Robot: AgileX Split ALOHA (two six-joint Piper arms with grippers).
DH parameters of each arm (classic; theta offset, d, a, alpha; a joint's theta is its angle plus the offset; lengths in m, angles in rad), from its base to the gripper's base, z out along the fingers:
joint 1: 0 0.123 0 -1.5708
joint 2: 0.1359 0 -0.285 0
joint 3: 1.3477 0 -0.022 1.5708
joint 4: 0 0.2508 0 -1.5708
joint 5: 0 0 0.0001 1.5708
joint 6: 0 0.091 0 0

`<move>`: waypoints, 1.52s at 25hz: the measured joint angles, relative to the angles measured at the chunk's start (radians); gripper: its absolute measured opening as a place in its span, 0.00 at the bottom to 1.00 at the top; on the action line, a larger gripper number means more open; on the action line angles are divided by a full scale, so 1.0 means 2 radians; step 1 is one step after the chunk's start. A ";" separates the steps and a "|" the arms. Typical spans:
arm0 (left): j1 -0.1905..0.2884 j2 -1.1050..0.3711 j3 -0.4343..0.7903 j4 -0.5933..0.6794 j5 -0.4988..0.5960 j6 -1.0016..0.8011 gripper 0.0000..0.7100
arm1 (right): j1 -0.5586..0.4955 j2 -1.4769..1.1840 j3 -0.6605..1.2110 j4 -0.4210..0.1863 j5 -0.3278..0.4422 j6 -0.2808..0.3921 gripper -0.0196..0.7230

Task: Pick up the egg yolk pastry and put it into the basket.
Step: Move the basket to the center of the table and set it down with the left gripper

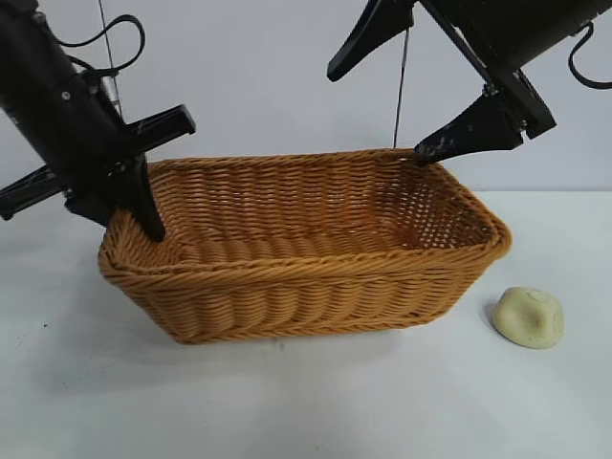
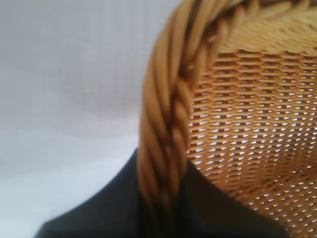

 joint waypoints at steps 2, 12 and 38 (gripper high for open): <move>0.000 0.016 -0.014 -0.003 0.013 0.019 0.15 | 0.000 0.000 0.000 0.000 0.002 0.000 0.96; 0.004 0.039 -0.018 0.013 -0.023 0.032 0.15 | 0.000 0.000 0.000 0.000 0.004 0.000 0.96; 0.015 0.085 -0.022 0.011 -0.004 0.048 0.92 | 0.000 0.000 0.000 0.000 0.004 0.000 0.96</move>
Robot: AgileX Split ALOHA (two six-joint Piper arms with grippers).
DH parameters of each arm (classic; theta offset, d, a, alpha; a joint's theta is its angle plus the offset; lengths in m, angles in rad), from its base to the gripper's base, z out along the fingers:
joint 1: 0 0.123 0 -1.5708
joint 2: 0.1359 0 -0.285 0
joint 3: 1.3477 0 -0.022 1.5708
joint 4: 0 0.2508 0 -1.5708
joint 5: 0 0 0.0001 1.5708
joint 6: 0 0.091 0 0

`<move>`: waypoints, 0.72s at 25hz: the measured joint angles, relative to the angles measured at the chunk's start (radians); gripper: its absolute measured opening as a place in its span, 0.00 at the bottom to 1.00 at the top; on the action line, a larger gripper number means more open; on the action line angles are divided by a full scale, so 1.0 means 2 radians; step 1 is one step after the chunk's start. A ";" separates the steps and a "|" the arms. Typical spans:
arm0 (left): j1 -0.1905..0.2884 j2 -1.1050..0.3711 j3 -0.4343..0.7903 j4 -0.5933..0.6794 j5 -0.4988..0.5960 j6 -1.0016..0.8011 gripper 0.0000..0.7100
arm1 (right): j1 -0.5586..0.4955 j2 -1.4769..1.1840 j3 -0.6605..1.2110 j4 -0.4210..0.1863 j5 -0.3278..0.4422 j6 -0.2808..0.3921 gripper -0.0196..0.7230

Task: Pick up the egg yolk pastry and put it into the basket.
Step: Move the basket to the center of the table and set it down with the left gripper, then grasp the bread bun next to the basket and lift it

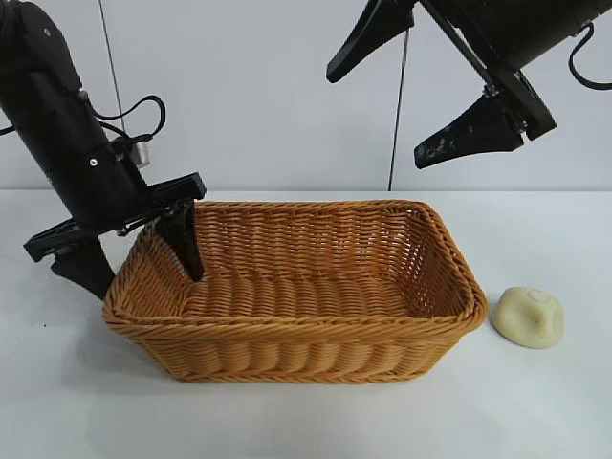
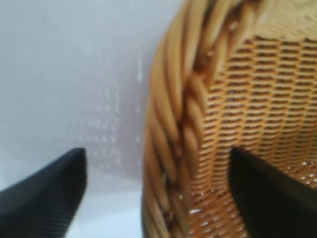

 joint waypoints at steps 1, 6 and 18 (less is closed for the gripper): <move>0.000 -0.001 0.000 0.000 0.001 0.000 0.94 | 0.000 0.000 0.000 0.000 -0.001 0.000 0.96; 0.000 -0.030 -0.021 0.004 0.017 0.000 0.97 | 0.000 0.000 0.000 0.000 -0.001 0.000 0.96; 0.022 -0.061 -0.128 0.119 0.131 -0.012 0.98 | 0.000 0.000 0.000 0.000 0.000 0.000 0.96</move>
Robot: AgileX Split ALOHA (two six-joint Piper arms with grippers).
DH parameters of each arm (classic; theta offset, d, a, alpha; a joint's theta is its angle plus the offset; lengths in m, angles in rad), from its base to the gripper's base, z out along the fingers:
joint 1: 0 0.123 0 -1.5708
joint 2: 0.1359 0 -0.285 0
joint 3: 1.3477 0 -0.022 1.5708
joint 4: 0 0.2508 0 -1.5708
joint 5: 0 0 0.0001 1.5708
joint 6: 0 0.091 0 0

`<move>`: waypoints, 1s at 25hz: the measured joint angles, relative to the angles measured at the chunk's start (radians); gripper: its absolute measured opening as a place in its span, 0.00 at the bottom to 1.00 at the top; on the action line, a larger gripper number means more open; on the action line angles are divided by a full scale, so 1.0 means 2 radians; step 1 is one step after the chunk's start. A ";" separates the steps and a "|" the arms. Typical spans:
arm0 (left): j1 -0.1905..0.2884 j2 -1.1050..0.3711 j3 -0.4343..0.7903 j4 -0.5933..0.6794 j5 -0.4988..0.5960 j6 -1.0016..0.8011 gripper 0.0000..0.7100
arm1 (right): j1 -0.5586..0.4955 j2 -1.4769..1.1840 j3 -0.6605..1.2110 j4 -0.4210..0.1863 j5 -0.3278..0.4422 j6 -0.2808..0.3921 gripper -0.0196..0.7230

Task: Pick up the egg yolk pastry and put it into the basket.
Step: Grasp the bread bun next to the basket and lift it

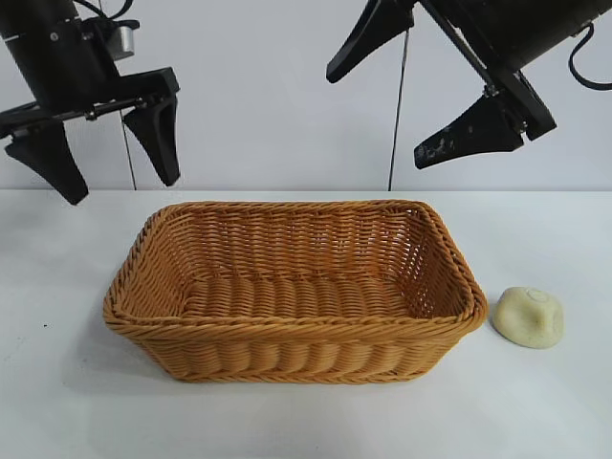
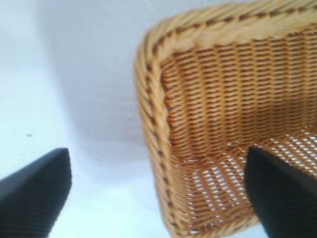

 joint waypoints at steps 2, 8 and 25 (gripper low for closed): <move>0.019 0.000 -0.001 0.021 0.009 -0.001 0.98 | 0.000 0.000 0.000 0.000 0.000 0.000 0.96; 0.071 0.000 -0.001 0.071 0.018 -0.004 0.98 | 0.000 0.000 0.000 0.000 0.000 0.000 0.96; 0.078 -0.219 0.203 0.071 0.019 0.016 0.98 | 0.000 0.000 0.000 0.000 0.001 0.000 0.96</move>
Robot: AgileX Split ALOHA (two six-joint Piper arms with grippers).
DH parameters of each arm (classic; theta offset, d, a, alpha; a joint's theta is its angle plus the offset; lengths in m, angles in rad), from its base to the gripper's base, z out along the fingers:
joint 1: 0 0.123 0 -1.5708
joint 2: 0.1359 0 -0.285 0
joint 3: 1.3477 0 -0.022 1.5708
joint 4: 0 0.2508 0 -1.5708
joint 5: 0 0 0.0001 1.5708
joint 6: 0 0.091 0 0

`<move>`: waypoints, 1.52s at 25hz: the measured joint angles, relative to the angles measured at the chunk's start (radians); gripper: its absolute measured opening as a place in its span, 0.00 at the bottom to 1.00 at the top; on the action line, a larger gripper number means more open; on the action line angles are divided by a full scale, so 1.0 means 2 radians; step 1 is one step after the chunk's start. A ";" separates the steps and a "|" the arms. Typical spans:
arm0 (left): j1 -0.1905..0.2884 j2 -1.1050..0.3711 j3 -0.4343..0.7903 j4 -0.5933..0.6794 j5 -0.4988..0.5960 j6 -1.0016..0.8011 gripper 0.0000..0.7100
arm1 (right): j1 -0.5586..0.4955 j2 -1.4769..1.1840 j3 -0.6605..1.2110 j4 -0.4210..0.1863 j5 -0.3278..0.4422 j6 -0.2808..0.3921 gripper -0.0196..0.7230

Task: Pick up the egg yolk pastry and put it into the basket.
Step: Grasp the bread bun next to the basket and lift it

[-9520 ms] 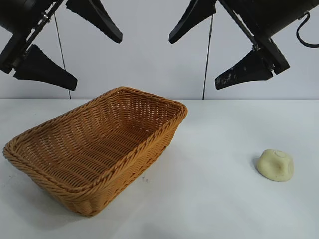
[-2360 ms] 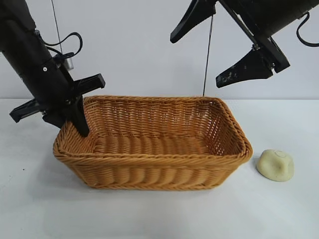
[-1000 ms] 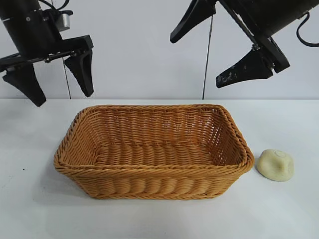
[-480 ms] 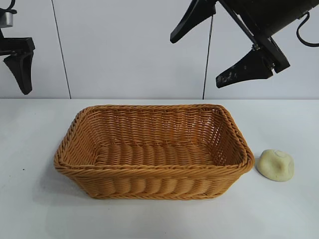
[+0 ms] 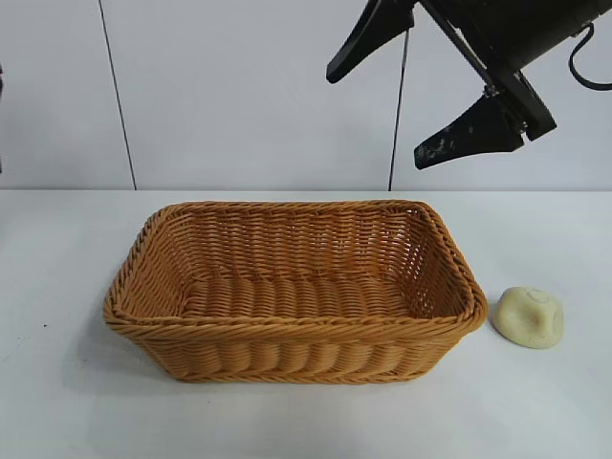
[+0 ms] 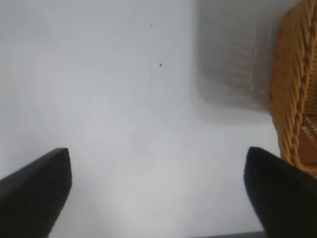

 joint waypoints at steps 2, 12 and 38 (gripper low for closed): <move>0.000 -0.060 0.042 0.000 0.000 0.001 0.98 | 0.000 0.000 0.000 0.000 0.000 0.000 0.96; 0.000 -0.342 0.243 0.000 -0.024 0.002 0.98 | 0.000 0.000 0.000 0.000 0.000 0.000 0.96; 0.000 -0.784 0.372 0.002 -0.071 0.005 0.98 | 0.000 0.000 -0.007 -0.127 0.048 0.042 0.96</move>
